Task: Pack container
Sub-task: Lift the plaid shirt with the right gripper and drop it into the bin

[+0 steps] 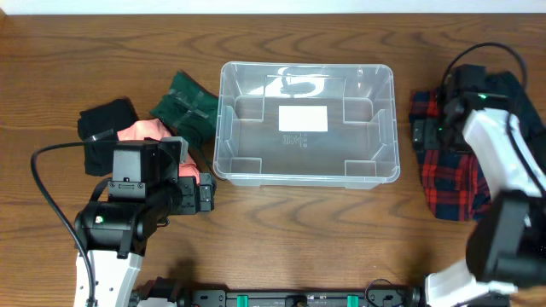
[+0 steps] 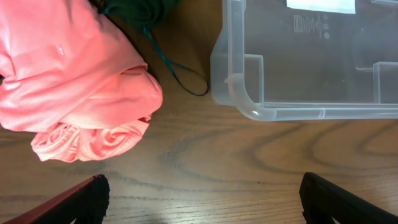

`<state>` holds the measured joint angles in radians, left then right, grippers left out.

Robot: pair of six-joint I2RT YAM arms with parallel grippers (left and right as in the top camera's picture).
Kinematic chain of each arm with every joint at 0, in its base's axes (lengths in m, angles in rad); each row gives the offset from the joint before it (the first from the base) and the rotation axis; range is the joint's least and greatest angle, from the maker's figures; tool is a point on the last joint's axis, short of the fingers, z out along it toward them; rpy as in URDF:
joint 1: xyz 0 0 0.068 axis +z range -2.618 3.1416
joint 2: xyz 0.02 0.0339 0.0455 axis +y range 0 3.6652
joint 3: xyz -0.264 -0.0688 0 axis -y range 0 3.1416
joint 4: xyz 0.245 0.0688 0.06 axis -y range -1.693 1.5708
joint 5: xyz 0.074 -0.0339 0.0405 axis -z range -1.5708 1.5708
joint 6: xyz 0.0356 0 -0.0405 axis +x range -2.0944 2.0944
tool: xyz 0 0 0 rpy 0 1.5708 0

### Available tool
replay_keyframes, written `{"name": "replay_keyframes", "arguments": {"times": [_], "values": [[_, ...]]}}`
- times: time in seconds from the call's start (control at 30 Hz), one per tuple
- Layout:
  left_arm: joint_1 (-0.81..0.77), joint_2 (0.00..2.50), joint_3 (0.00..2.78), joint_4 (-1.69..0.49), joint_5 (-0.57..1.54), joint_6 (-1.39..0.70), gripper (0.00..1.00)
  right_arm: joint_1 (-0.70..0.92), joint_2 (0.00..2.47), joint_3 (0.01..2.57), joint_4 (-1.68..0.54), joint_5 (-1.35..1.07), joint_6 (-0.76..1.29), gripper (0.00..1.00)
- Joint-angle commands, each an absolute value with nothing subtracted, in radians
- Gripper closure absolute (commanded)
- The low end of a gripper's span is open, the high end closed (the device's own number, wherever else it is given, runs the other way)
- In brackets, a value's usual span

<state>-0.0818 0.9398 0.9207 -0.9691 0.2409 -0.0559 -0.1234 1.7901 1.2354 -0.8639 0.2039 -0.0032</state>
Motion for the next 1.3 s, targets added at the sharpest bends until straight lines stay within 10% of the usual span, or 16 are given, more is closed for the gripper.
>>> {"name": "replay_keyframes", "arguments": {"times": [0.0,0.17,0.2,0.3,0.33,0.8,1.27], "values": [[-0.086,0.939,0.945,-0.971,0.254,-0.058,0.02,-0.131,1.895,1.245,-0.832,0.250,0.015,0.01],[-0.086,0.939,0.945,-0.971,0.254,-0.058,0.02,-0.132,2.012,1.245,-0.784,0.308,0.049,0.03],[-0.086,0.939,0.945,-0.971,0.254,-0.058,0.02,-0.132,2.018,1.245,-0.781,0.307,0.049,0.13],[-0.086,0.939,0.945,-0.971,0.254,-0.058,0.02,-0.131,2.011,1.247,-0.782,0.306,0.062,0.95],[-0.086,0.939,0.945,-0.971,0.254,-0.058,0.02,-0.131,2.003,1.248,-0.786,0.307,0.072,0.99],[-0.086,0.939,0.945,-0.972,0.224,-0.057,0.02,-0.068,1.496,1.404,-0.889,0.210,0.019,0.99],[0.051,0.939,0.945,-0.991,0.112,-0.144,0.02,0.411,1.319,1.406,-0.771,0.153,-0.120,0.99]]}}
